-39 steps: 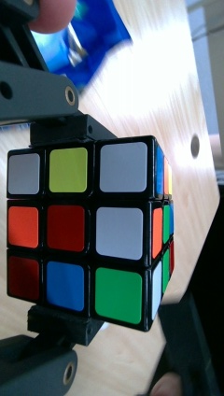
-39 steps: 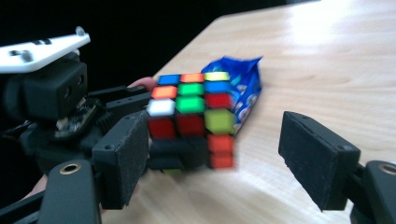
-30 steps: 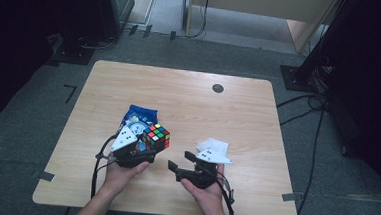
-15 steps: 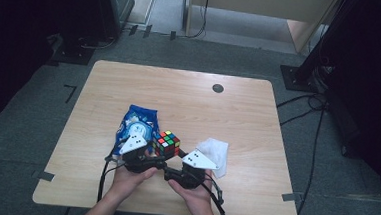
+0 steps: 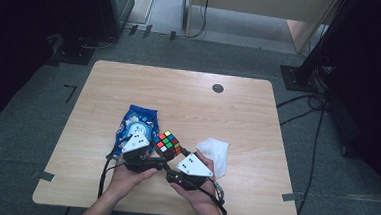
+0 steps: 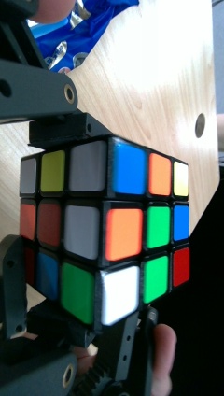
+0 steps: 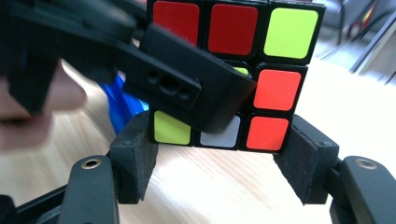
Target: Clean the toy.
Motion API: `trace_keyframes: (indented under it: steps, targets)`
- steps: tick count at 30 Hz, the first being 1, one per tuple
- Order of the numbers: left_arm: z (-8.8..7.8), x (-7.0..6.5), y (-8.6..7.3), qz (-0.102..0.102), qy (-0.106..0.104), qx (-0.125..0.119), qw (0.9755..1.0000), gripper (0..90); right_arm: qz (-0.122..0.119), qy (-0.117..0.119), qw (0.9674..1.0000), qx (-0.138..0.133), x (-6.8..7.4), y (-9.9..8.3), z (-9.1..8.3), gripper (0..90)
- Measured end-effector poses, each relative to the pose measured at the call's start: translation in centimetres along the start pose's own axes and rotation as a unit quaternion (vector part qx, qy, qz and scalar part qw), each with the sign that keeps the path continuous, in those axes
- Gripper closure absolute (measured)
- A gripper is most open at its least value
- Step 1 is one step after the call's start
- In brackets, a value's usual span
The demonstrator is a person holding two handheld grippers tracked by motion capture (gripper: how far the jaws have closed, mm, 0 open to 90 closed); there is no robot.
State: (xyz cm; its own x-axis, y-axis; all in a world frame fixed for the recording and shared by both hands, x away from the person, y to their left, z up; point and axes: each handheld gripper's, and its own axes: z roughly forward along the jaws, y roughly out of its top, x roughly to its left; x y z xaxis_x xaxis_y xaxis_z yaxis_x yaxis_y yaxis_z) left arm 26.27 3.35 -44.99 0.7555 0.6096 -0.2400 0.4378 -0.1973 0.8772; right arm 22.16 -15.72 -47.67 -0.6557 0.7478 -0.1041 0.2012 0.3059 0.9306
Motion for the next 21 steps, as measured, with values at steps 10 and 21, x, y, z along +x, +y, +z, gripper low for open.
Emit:
trace_keyframes:
  steps: [10, 21]
  targets:
    - [0.4, 0.1, 0.1, 0.004, -0.013, 0.032, 0.9994, 33.7, -0.132, -0.021, 0.9908, 0.024, -0.2, -0.6, -0.3, 34.0]
    - [-0.7, 1.0, 0.3, -0.003, -0.003, -0.009, 1.0000, 34.0, 0.043, 0.007, 0.9980, 0.046, -3.1, -1.1, -0.5, 59.3]
